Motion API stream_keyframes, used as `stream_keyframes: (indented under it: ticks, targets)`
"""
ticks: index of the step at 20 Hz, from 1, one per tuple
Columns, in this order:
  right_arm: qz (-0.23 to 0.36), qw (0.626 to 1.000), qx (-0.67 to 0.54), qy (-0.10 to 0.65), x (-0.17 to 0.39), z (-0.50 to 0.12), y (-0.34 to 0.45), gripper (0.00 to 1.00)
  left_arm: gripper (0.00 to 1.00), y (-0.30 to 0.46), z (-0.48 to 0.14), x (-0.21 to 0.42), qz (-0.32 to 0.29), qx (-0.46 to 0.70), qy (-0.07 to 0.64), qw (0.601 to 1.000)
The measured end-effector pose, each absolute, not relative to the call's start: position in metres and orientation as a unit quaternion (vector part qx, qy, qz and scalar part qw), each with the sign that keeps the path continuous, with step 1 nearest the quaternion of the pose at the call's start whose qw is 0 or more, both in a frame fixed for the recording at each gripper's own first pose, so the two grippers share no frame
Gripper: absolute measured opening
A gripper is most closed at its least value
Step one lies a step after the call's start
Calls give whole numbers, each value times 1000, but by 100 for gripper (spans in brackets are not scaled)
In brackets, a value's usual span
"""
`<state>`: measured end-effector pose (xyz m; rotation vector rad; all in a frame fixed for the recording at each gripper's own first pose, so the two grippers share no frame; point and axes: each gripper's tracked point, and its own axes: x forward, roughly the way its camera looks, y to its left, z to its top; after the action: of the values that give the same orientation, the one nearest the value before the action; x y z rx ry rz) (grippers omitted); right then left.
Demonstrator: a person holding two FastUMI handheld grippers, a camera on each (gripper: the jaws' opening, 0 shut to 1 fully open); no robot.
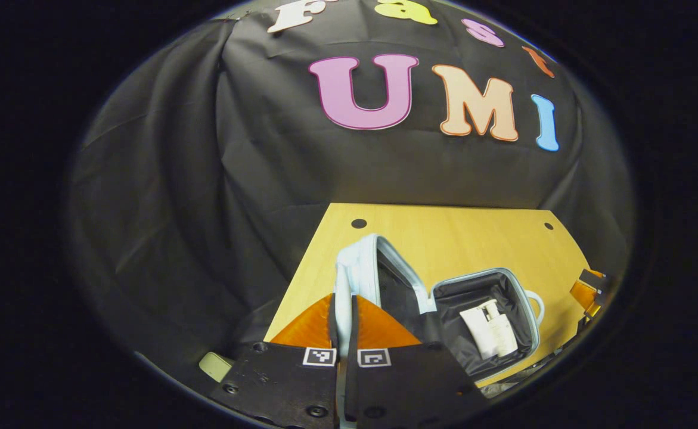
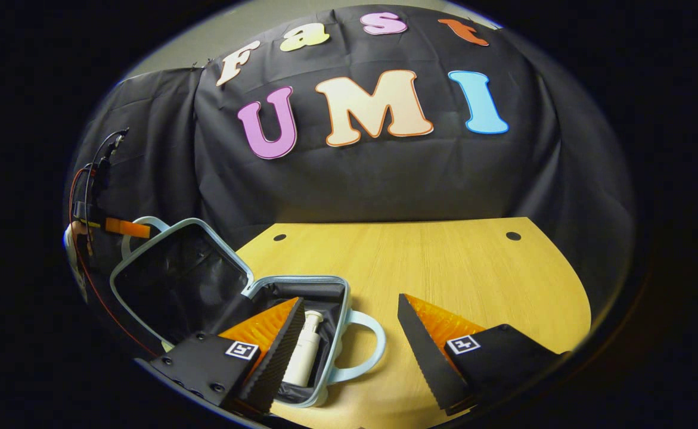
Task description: First open the suitcase, pack the skin care products into it, and then close the suitcase.
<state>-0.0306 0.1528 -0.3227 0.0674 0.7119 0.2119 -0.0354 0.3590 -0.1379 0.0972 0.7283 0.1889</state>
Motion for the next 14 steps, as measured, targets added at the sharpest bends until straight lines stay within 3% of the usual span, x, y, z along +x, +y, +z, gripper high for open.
stream_keyframes:
  ticks: [3, 14]
  targets:
    - [99, 933, 37, 343, -32, -317, 136, 98, 0, 320, -129, -37, 77, 31, 352, 932]
    - [74, 939, 56, 330, -38, -302, 85, 98, 0, 161, -121, 1, -76, -3, 340, 937]
